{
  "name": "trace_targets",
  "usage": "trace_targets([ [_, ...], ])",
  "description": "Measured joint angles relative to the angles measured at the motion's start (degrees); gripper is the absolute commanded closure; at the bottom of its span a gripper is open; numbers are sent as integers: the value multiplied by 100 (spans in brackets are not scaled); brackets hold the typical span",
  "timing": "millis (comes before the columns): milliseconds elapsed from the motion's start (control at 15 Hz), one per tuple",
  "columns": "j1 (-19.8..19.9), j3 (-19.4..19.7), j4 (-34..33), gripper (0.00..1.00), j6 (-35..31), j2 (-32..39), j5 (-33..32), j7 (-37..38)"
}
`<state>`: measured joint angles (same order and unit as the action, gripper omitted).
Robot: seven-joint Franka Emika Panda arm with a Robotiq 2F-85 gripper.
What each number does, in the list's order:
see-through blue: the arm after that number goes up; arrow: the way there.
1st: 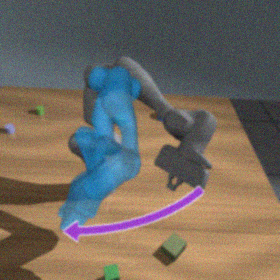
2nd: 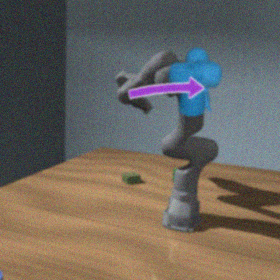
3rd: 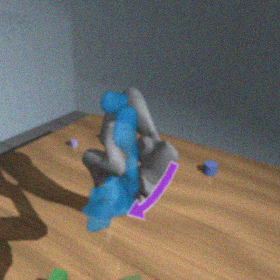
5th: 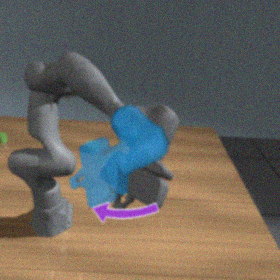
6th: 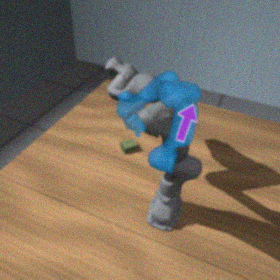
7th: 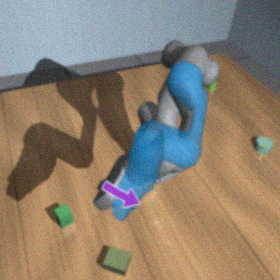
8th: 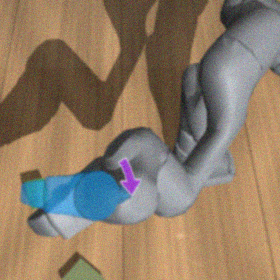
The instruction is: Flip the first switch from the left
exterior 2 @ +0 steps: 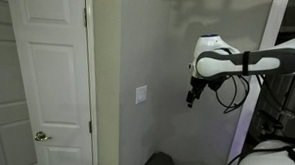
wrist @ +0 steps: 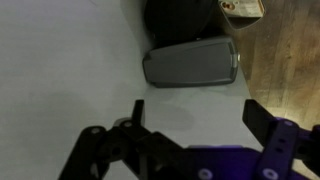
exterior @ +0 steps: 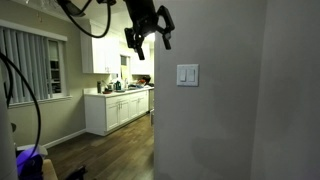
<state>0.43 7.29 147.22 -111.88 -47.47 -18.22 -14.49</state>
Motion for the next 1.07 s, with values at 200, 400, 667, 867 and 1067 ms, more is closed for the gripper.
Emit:
trace_targets([
  [200,-1,229,-95,0,-823,563,215,16],
  [400,-49,388,-219,25,-1392,1098,713,3],
  [667,-298,489,-421,47,-1931,1764,1432,-151],
  [867,-451,489,-566,66,-2412,2162,1828,-327],
  [1067,-566,483,-610,85,-3092,2512,2053,-545],
])
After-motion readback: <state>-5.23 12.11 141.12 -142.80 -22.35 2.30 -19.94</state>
